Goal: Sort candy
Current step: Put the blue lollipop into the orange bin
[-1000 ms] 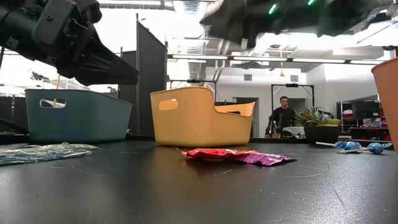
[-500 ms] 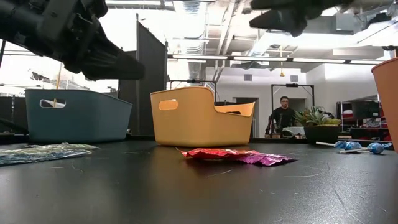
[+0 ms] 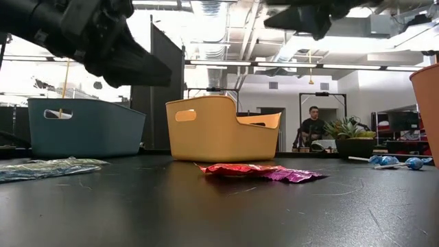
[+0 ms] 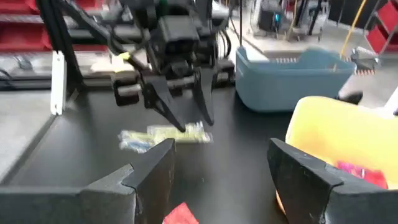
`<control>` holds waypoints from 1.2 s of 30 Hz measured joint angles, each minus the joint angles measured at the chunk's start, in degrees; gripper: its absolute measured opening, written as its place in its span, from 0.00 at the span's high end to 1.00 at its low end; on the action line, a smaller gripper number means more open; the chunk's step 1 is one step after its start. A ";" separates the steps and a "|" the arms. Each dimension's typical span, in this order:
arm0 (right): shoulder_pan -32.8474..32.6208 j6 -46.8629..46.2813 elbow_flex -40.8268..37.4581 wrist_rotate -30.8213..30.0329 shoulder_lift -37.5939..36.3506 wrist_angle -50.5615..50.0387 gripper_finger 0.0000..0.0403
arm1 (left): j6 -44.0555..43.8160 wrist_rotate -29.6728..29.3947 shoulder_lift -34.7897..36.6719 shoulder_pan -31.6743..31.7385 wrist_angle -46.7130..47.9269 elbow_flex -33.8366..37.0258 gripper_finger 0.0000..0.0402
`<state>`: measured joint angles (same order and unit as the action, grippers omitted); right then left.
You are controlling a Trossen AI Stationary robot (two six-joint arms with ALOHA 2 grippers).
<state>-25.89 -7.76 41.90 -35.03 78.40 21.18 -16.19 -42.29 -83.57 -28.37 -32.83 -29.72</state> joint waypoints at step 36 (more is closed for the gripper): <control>3.72 -0.76 16.91 9.93 16.51 -20.55 0.33 | 7.56 -0.38 0.00 -0.14 3.30 -0.89 0.56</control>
<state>-22.17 -8.52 58.81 -25.10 94.91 0.63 -8.64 -42.67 -83.57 -28.51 -29.52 -30.61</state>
